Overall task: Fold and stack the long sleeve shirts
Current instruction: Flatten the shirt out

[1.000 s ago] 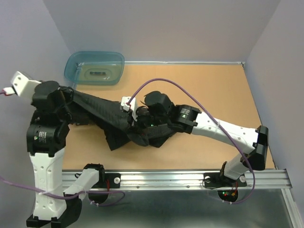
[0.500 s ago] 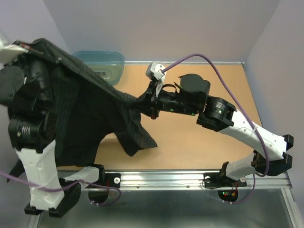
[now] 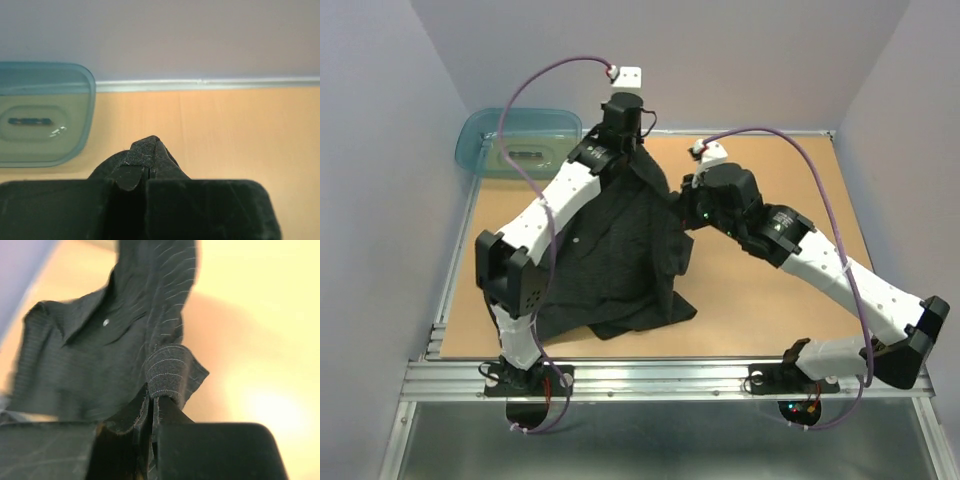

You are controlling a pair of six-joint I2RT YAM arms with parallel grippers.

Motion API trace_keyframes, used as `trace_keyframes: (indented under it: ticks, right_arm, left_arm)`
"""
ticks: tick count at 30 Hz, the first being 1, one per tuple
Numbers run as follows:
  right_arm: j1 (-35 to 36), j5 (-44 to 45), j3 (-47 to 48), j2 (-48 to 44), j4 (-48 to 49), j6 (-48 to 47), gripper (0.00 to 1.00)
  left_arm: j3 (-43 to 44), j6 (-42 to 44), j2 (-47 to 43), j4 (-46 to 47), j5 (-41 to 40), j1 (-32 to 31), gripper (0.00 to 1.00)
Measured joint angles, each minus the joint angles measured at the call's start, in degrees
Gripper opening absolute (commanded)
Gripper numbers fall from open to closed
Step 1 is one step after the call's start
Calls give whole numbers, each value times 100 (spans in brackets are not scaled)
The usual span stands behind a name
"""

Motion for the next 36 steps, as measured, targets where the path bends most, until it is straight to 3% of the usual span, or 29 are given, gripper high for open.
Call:
trace_keyframes:
  ticks: [6, 9, 12, 13, 15, 16, 17, 20, 22, 27, 32, 36]
  right_arm:
    - [-1764, -37, -1051, -39, -48, 181, 0]
    - [-2483, -162, -1478, 13, -26, 201, 0]
    - [-3185, -280, -1753, 170, 9, 295, 1]
    - [-3362, -282, -1784, 229, 15, 374, 4]
    - [-3746, -284, -1797, 387, 15, 511, 20]
    - [-4028, -291, -1797, 516, 35, 608, 45]
    - [-4148, -284, -1797, 577, 46, 671, 56]
    - [-4448, -262, -1786, 713, 46, 662, 80]
    - [-4468, -448, -1757, 717, 42, 597, 85]
    - [-4367, -1294, -1644, 610, 96, 409, 87]
    - [-4024, -2286, -1714, 341, 149, 326, 85]
    - [-3528, -2669, -2170, 374, 251, 413, 73]
  left_arm:
    - [649, -17, 1456, 162, -107, -402, 6]
    - [1132, -2, 1967, 254, -208, -625, 16]
    - [1569, -31, 2352, 323, -197, -833, 38]
    - [1718, -74, 2452, 343, -153, -896, 62]
    - [1921, -201, 2533, 389, 0, -1005, 84]
    - [1980, -216, 2535, 420, 37, -1043, 97]
    - [2031, -306, 2535, 439, 101, -1064, 99]
    - [2059, -492, 2393, 573, 258, -1097, 99]
    - [1661, -605, 2013, 603, 275, -1078, 99]
    - [81, -1008, 444, 457, 221, -927, 99]
    - [-2155, -1602, -1467, 92, 140, -625, 98]
    - [-3679, -2098, -2052, -33, 286, -503, 96]
